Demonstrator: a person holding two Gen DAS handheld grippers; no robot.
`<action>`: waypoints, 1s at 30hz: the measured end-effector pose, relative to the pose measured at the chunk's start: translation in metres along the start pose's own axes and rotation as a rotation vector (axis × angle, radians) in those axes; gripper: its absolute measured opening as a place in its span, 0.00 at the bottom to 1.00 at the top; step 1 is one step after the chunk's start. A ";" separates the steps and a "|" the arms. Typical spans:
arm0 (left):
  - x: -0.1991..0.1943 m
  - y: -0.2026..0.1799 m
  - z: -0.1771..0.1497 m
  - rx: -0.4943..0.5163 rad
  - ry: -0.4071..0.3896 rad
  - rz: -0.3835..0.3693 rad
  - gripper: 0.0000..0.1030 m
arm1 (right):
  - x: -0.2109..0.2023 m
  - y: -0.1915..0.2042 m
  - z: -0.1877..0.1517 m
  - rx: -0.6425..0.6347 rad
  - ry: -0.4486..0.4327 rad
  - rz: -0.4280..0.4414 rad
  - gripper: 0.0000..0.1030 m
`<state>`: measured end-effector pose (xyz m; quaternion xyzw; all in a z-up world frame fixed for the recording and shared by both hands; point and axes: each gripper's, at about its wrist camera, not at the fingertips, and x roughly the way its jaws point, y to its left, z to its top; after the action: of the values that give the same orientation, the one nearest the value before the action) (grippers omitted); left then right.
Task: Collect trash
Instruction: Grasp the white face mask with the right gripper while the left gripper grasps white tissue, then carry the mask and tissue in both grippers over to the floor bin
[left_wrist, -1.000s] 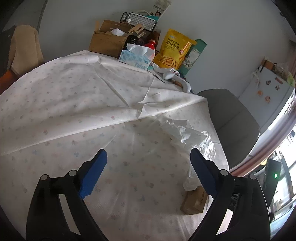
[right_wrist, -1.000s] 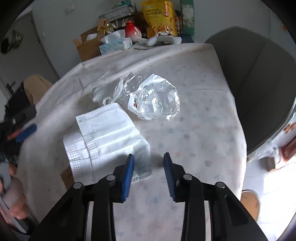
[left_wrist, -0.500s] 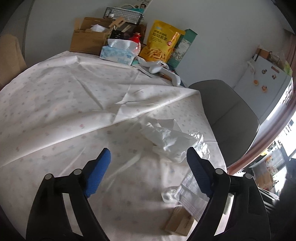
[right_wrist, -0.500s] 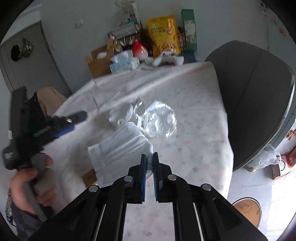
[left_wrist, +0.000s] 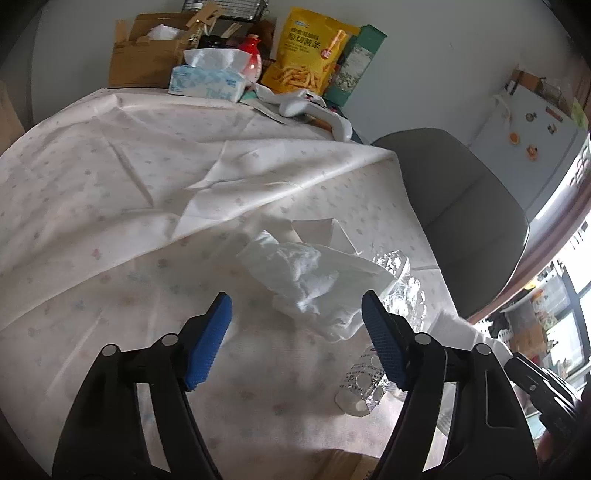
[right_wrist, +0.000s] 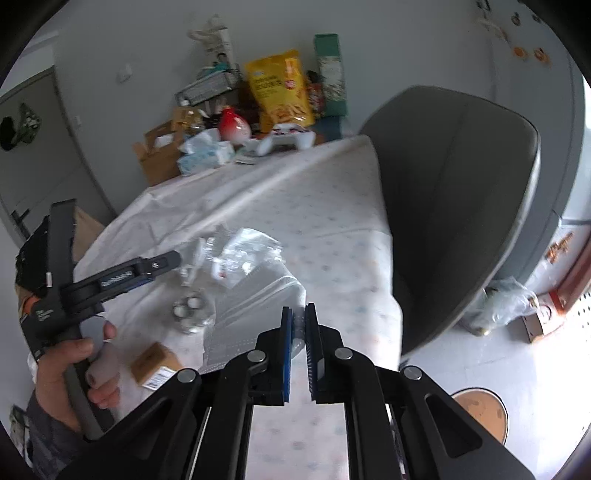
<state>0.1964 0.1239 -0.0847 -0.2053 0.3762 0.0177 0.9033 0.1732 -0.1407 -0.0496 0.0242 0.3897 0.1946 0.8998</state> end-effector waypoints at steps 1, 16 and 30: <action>0.001 -0.001 0.000 0.001 0.001 -0.001 0.70 | 0.002 -0.003 -0.001 0.007 0.006 -0.007 0.07; -0.020 0.012 0.000 -0.061 -0.031 0.029 0.04 | 0.001 -0.015 -0.007 0.038 -0.002 0.008 0.08; -0.085 -0.047 0.007 0.020 -0.151 -0.035 0.04 | -0.055 -0.030 0.008 0.066 -0.128 -0.001 0.08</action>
<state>0.1493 0.0938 -0.0051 -0.2011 0.3037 0.0138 0.9312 0.1551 -0.1872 -0.0118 0.0661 0.3377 0.1793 0.9217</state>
